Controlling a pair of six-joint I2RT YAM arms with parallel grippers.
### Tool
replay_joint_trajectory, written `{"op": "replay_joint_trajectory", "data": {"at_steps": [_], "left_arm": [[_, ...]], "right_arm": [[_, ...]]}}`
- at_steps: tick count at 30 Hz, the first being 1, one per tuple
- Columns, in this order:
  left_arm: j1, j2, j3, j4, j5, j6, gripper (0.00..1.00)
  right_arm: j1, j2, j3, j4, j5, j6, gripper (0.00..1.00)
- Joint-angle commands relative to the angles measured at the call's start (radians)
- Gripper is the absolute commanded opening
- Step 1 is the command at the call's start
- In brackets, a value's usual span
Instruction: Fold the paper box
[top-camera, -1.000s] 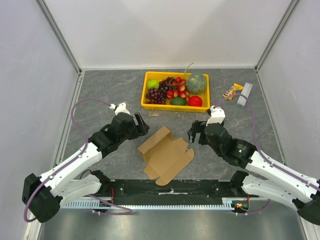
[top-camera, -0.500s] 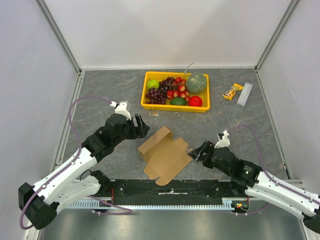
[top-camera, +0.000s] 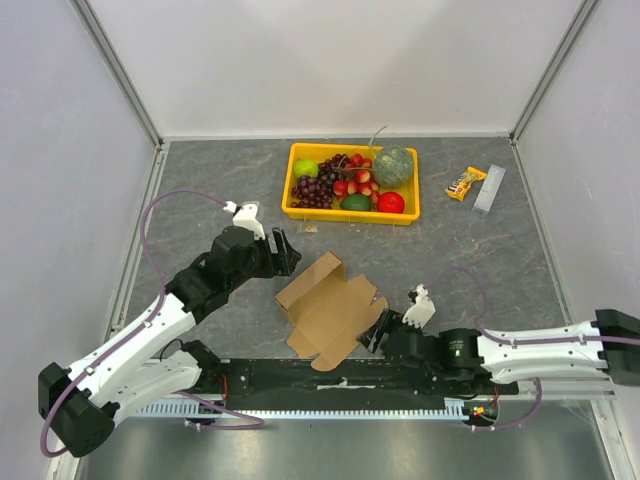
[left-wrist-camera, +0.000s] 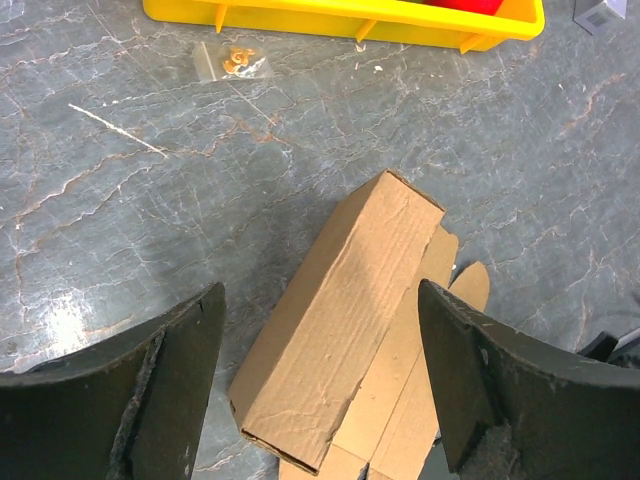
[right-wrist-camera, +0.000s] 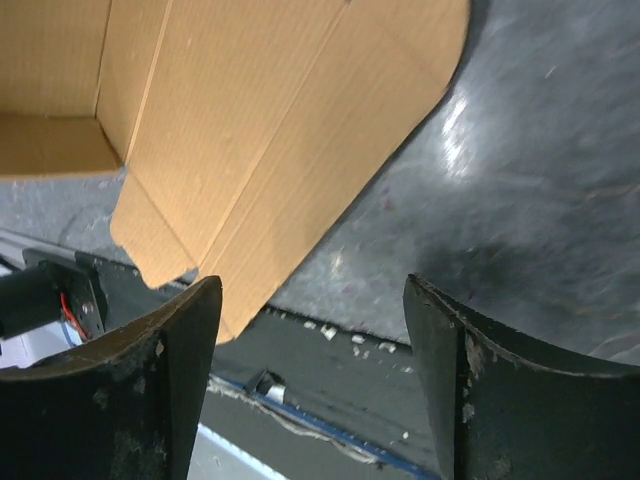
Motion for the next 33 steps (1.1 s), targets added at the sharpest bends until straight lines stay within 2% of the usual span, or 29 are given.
{"op": "replay_joint_trajectory", "data": {"at_steps": [1, 5, 8, 12, 33], "left_arm": [[0.002, -0.01, 0.001, 0.029, 0.011, 0.042, 0.84], [0.002, -0.009, 0.001, 0.024, 0.012, 0.041, 0.84], [0.002, -0.009, -0.005, 0.021, 0.014, 0.042, 0.84], [0.002, -0.009, -0.008, 0.02, 0.014, 0.036, 0.84], [0.002, 0.034, -0.008, 0.026, 0.023, 0.029, 0.83]], "right_arm": [[0.174, 0.106, 0.047, 0.011, 0.21, 0.277, 0.8], [0.275, 0.197, 0.07, 0.024, 0.274, 0.393, 0.76], [0.312, 0.24, 0.029, 0.154, 0.328, 0.436, 0.72], [0.316, 0.286, -0.051, 0.343, 0.356, 0.479, 0.65], [0.316, 0.465, -0.184, 0.685, 0.448, 0.502, 0.54]]}}
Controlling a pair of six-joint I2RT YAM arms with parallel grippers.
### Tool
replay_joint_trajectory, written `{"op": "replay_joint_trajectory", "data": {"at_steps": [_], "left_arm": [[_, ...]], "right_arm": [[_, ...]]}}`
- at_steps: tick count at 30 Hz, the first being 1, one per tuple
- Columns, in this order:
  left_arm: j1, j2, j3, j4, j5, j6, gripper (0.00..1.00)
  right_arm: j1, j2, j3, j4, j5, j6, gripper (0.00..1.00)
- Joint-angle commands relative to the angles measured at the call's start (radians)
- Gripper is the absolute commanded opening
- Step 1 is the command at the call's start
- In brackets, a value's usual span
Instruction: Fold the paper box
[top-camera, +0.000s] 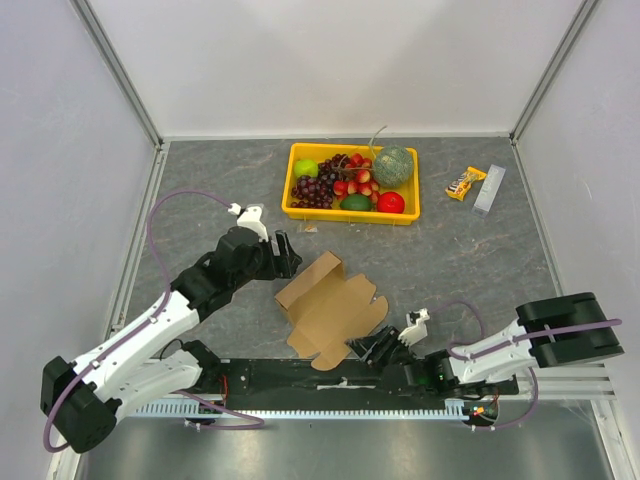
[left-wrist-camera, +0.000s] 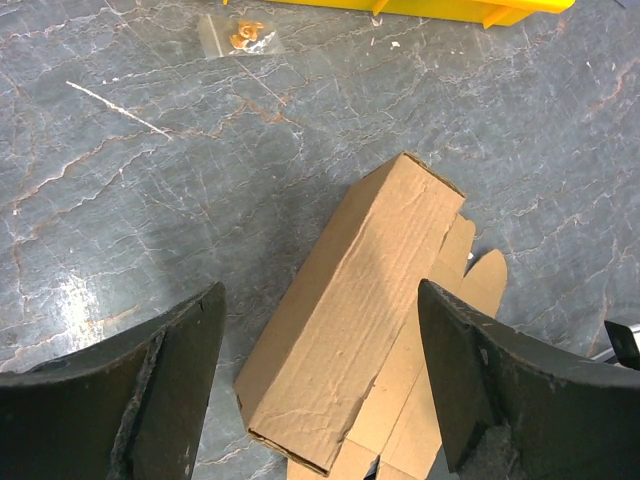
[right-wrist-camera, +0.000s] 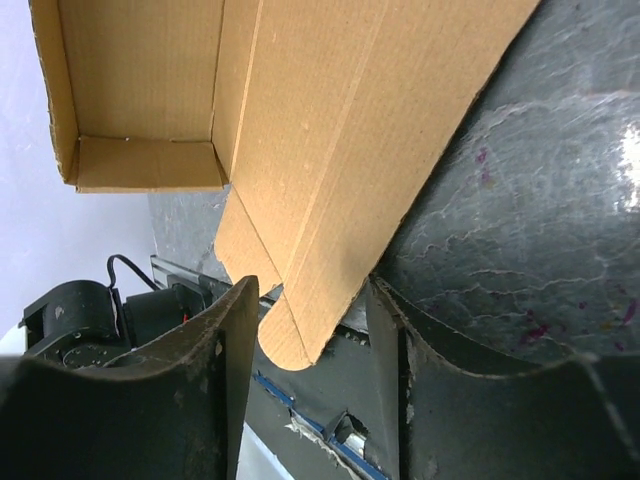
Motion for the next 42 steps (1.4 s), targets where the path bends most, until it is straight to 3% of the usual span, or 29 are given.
{"op": "replay_joint_trajectory", "data": {"at_steps": [1, 12, 18, 26, 33, 37, 42], "left_arm": [[0.002, 0.003, 0.01, 0.026, 0.016, 0.024, 0.83], [0.002, 0.008, 0.015, 0.018, 0.018, 0.02, 0.83], [0.002, 0.01, 0.01, 0.018, 0.019, 0.026, 0.82], [0.002, 0.002, -0.002, 0.015, 0.018, 0.026, 0.82], [0.0, -0.001, -0.01, 0.015, 0.02, 0.024, 0.82], [0.002, -0.006, -0.011, 0.014, 0.016, 0.024, 0.82], [0.002, -0.009, -0.003, 0.014, 0.012, 0.021, 0.82]], "right_arm": [[-0.002, 0.046, -0.047, 0.012, 0.074, 0.149, 0.54], [-0.001, 0.121, -0.145, 0.319, 0.214, 0.019, 0.49], [-0.001, 0.176, -0.151, 0.443, 0.229, -0.062, 0.36], [-0.002, 0.225, -0.133, 0.457, 0.23, -0.061, 0.22], [-0.001, 0.192, -0.121, 0.381, 0.23, -0.111, 0.09], [-0.001, 0.094, -0.029, 0.174, 0.237, -0.147, 0.0], [-0.001, -0.044, 0.066, -0.118, 0.264, -0.207, 0.0]]}}
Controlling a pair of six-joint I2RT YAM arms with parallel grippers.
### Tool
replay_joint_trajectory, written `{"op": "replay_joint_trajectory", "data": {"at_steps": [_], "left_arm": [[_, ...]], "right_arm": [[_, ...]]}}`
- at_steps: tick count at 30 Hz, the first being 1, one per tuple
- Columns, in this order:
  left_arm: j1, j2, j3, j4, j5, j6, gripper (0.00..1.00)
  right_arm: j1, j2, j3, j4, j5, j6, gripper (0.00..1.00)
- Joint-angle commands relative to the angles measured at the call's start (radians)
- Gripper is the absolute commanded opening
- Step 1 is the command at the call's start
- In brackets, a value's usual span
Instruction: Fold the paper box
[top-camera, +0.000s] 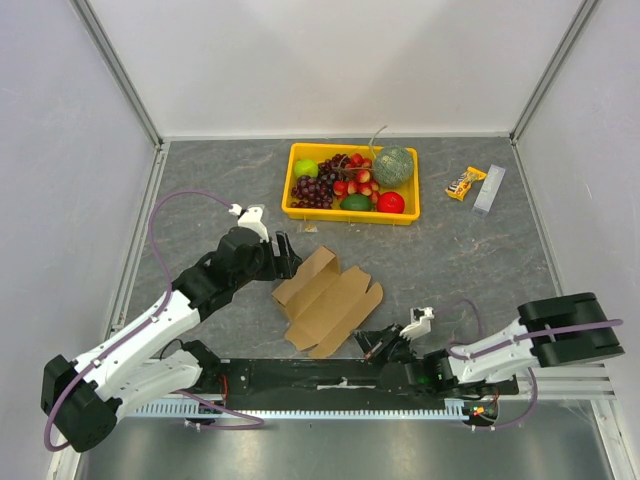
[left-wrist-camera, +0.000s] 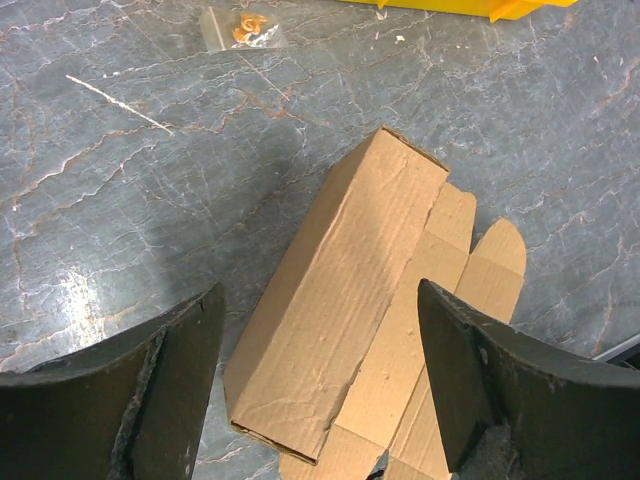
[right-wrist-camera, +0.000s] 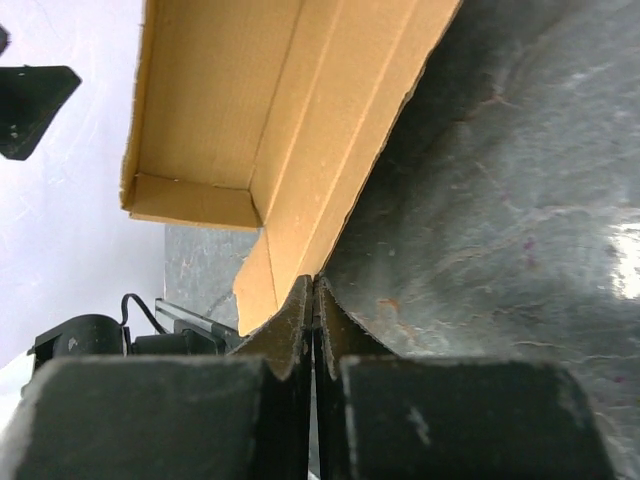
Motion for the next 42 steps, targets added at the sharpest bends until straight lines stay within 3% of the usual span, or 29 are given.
{"op": "replay_joint_trajectory", "data": {"at_steps": [1, 8, 13, 14, 17, 19, 28, 32, 36, 42], "left_arm": [[0.002, -0.017, 0.002, 0.014, 0.011, 0.02, 0.82], [0.0, -0.019, 0.023, -0.002, -0.015, 0.029, 0.82], [0.002, -0.019, 0.042, -0.012, -0.042, 0.032, 0.82], [0.005, -0.016, 0.045, -0.012, -0.044, 0.032, 0.82], [0.002, -0.005, 0.062, -0.013, -0.044, 0.041, 0.82], [0.002, 0.003, 0.071, -0.015, -0.048, 0.05, 0.82], [-0.015, -0.003, 0.089, 0.019, 0.07, 0.248, 0.82], [-0.079, -0.014, 0.086, 0.001, 0.048, 0.333, 0.82], [-0.226, 0.018, 0.094, -0.018, -0.073, 0.379, 0.84], [-0.389, 0.156, 0.129, -0.065, -0.301, 0.388, 0.87]], "right_arm": [[0.0, -0.112, 0.09, -0.294, 0.101, -0.082, 0.0], [-0.003, -0.297, 0.172, -0.539, 0.122, -0.2, 0.0], [-0.026, -0.333, 0.297, -0.722, 0.102, -0.274, 0.0], [-0.034, -0.336, 0.304, -0.744, 0.087, -0.256, 0.02], [-0.078, -0.348, 0.273, -0.754, -0.011, -0.174, 0.26], [-0.091, -0.336, 0.249, -0.742, -0.05, -0.148, 0.36], [-0.091, -0.198, 0.227, -0.597, -0.139, -0.142, 0.49], [-0.092, -0.196, 0.229, -0.59, -0.133, -0.143, 0.52], [-0.097, -0.262, 0.221, -0.606, -0.117, -0.153, 0.53], [-0.109, -0.388, 0.371, -0.952, -0.03, -0.131, 0.54]]}}
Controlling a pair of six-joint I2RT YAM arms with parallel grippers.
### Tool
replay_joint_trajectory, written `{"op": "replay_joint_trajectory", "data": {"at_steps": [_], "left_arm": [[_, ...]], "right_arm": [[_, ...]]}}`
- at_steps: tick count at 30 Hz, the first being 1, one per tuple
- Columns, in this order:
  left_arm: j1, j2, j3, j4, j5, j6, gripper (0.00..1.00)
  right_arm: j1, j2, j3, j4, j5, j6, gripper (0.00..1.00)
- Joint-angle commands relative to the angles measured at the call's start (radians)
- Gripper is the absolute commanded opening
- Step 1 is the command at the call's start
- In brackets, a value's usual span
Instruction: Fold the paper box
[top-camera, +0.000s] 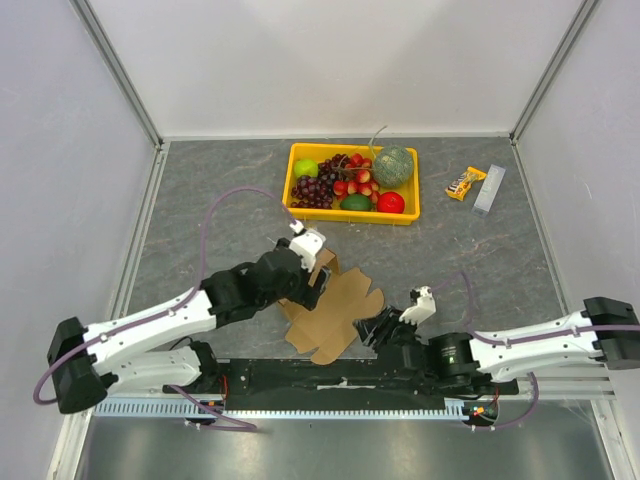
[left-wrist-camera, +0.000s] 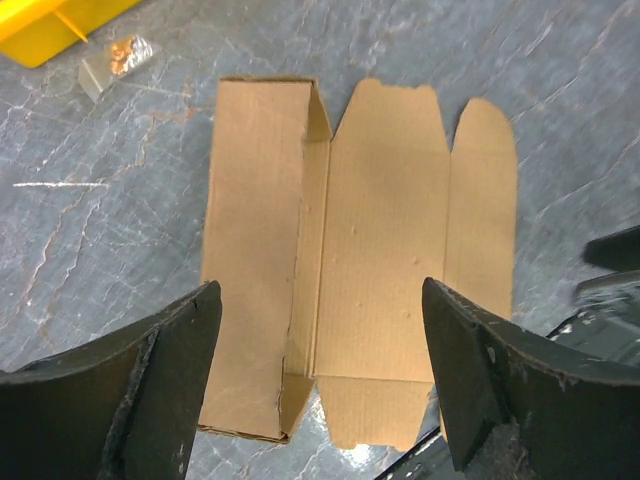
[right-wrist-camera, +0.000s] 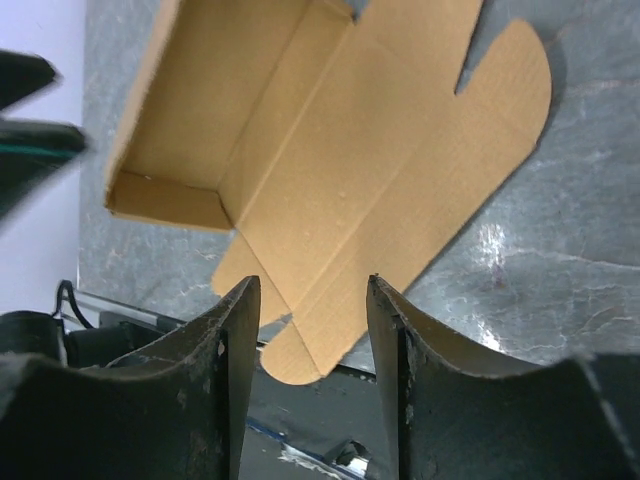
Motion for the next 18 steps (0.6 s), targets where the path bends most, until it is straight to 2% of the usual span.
{"op": "replay_joint_trajectory", "data": {"at_steps": [1, 5, 10, 18], "left_arm": [[-0.086, 0.089, 0.058, -0.04, -0.211, 0.064, 0.87], [-0.122, 0.161, 0.081, -0.049, -0.293, 0.073, 0.87], [-0.145, 0.279, 0.12, -0.065, -0.404, 0.087, 0.86], [-0.162, 0.388, 0.16, -0.065, -0.472, 0.115, 0.68]], "right_arm": [[-0.014, -0.085, 0.15, -0.298, 0.122, 0.029, 0.54], [-0.033, -0.193, 0.234, -0.478, 0.185, 0.03, 0.54], [-0.076, -0.321, 0.23, -0.498, 0.202, -0.032, 0.54], [-0.089, -0.399, 0.195, -0.526, 0.198, -0.021, 0.54]]}}
